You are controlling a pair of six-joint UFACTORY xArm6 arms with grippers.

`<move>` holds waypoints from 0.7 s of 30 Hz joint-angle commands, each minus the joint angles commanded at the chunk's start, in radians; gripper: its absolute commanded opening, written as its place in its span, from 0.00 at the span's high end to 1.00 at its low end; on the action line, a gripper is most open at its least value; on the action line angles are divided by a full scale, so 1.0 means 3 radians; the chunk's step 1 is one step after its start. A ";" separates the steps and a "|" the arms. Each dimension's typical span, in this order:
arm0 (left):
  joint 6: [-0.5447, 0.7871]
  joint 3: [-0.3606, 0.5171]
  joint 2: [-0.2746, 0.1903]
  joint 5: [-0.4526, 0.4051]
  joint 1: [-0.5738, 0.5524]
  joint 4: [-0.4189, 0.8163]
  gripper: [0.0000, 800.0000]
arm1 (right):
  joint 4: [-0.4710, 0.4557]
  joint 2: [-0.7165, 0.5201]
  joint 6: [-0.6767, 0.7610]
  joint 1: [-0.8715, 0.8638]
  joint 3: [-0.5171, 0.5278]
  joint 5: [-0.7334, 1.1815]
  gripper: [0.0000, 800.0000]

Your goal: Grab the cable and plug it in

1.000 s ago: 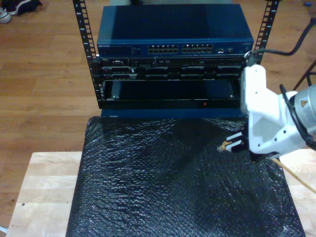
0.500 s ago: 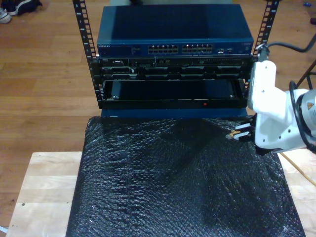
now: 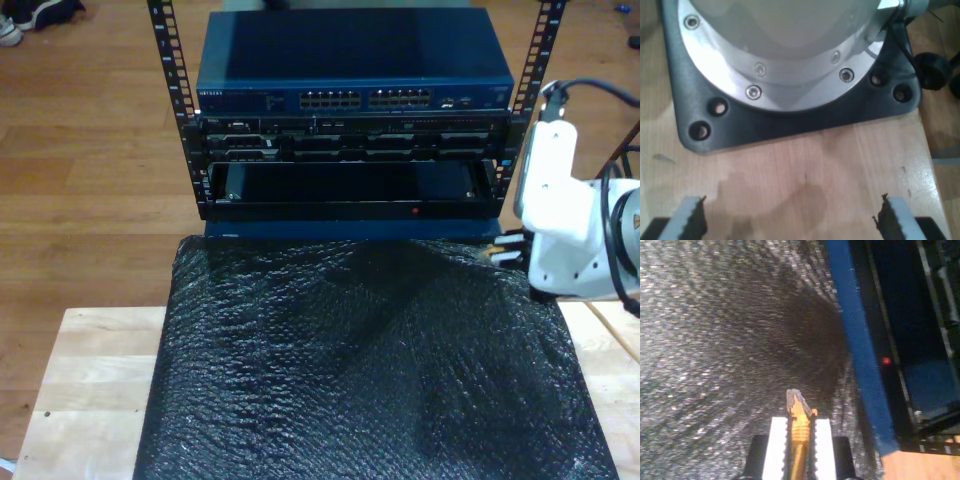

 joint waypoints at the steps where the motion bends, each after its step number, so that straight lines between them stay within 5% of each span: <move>1: 0.0005 0.0000 0.0000 0.0000 0.0000 0.0000 0.00 | -0.0036 0.0015 0.0000 0.0010 0.0000 -0.0072 1.00; 21: 0.0000 0.0000 0.0000 0.0000 0.0000 0.0000 0.00 | -0.0491 0.0440 0.0005 0.0138 -0.0031 -0.0880 1.00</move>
